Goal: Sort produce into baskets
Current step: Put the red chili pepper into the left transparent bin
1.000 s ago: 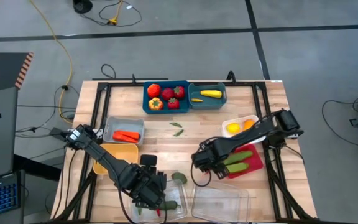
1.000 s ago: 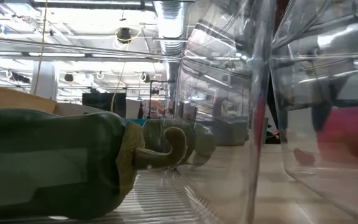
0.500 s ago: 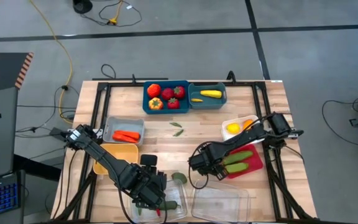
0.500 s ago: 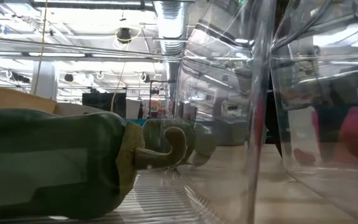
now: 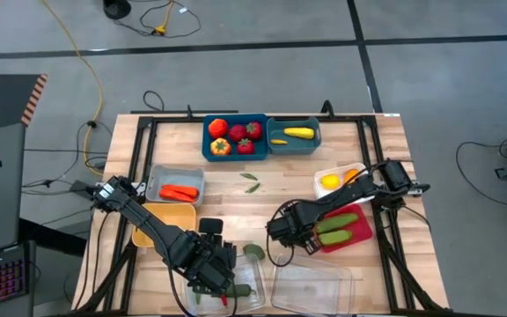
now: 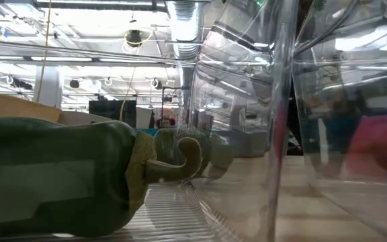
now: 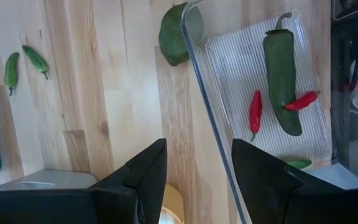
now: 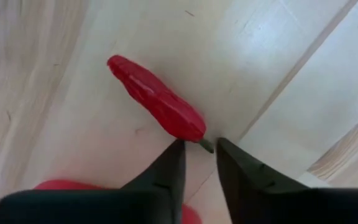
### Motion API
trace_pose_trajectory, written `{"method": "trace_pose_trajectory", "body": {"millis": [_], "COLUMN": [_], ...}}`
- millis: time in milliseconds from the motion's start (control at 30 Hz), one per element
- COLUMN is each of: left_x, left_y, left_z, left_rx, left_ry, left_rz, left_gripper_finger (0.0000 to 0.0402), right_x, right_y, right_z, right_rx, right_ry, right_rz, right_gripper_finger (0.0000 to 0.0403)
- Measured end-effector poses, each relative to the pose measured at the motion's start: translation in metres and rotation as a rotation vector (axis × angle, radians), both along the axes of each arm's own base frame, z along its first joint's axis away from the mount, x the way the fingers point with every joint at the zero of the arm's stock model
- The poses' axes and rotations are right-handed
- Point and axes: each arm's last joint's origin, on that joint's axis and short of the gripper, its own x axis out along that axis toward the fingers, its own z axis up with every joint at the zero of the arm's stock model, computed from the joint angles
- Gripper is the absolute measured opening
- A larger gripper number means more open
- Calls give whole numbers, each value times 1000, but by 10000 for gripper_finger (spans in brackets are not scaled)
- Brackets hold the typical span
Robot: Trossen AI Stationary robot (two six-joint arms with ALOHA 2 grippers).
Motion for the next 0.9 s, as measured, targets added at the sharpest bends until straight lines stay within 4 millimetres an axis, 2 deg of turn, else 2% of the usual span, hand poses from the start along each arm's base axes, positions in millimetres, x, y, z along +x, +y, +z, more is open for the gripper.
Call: {"method": "trace_pose_trajectory", "body": {"millis": [200,433,633,767,900], "left_x": [0,0,-3,-14,-26], "left_y": [0,0,1,10,20], "left_z": [0,0,4,24,43], "left_rx": [0,0,0,0,11], "left_ry": [0,0,-5,-68,-138], "left_rz": [0,-1,-20,-3,10], "left_gripper_finger": [168,168,168,168,168], "right_x": [0,-1,-3,-2,2], "right_y": [0,0,0,0,0], "right_z": [0,0,1,15,33], "right_rx": [2,5,-3,-17,-30], "right_ry": [5,11,35,86,107], "right_rz": [-7,-8,-9,-8,-11], "right_gripper_finger": [71,20,24,31,19]}}
